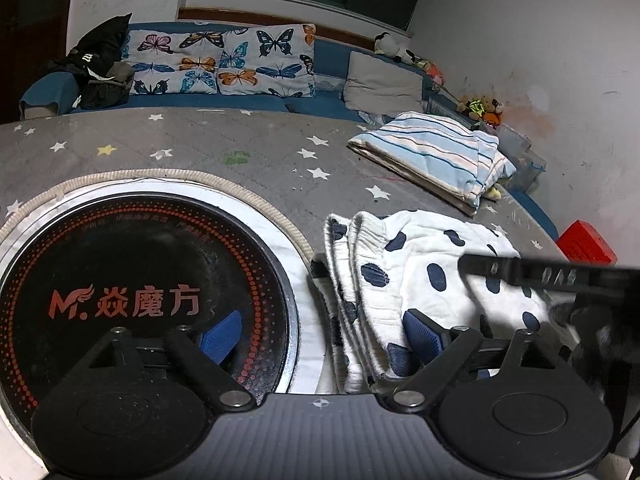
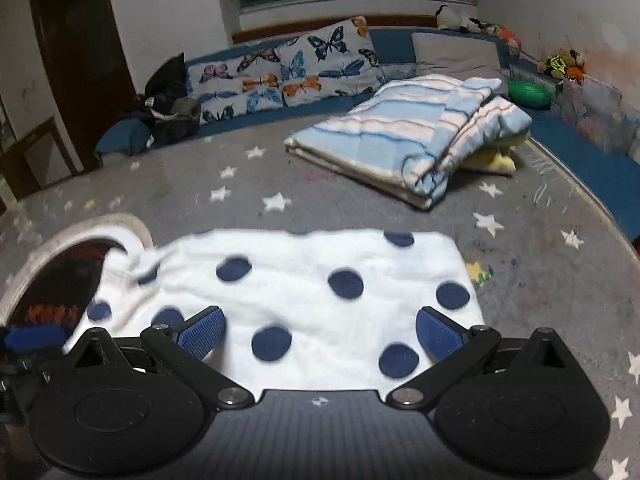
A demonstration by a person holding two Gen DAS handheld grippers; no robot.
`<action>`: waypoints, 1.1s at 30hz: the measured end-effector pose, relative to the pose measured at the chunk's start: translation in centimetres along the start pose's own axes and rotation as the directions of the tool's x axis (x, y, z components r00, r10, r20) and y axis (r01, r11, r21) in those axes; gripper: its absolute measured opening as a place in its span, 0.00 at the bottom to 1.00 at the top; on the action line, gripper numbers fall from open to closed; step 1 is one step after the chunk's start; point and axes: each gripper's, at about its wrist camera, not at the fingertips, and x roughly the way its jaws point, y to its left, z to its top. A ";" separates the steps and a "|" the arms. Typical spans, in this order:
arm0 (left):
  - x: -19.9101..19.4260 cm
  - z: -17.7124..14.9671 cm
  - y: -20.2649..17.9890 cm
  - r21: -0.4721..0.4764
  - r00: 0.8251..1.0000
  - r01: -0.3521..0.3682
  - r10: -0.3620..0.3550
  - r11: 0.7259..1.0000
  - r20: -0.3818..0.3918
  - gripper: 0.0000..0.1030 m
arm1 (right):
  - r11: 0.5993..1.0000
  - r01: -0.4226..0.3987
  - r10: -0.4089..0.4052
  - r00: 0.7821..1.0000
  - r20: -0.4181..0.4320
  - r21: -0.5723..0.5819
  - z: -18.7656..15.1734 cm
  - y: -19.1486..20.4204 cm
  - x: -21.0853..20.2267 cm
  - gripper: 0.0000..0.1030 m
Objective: Fold clothes
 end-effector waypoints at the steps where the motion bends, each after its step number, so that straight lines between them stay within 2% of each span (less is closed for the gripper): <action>1: 0.0 0.0 0.0 0.000 1.000 0.000 0.000 1.000 0.001 0.89 | 1.000 -0.008 0.008 1.000 0.012 0.006 0.3 0.0 -0.1 1.00; 4: 0.1 0.0 0.1 -0.006 1.000 0.000 0.000 1.000 -0.002 0.89 | 1.000 -0.019 0.019 1.000 0.015 0.008 1.1 0.3 0.4 1.00; 11: 0.2 -0.1 0.2 -0.013 1.000 0.000 0.000 1.000 -0.009 0.89 | 0.999 0.037 -0.037 0.998 -0.046 -0.008 1.8 1.1 3.7 1.00; 17: 0.0 0.1 0.4 -0.024 1.000 0.002 -0.002 1.000 -0.009 0.90 | 0.999 0.026 -0.026 0.999 -0.018 -0.025 2.8 1.6 3.0 1.00; 23: 0.2 0.1 0.4 -0.030 1.000 -0.002 0.002 1.000 -0.019 0.91 | 0.998 0.045 -0.048 0.997 -0.054 -0.054 2.4 2.2 4.7 1.00; 27: 0.1 0.2 0.4 -0.026 1.000 -0.004 0.003 1.000 -0.017 0.93 | 0.999 0.022 -0.023 0.999 -0.023 -0.034 2.5 1.8 2.7 1.00; 33: 0.1 0.4 0.4 -0.031 1.000 -0.012 0.011 0.999 -0.016 0.95 | 0.996 0.016 -0.017 1.000 -0.018 -0.093 0.4 1.4 -0.1 1.00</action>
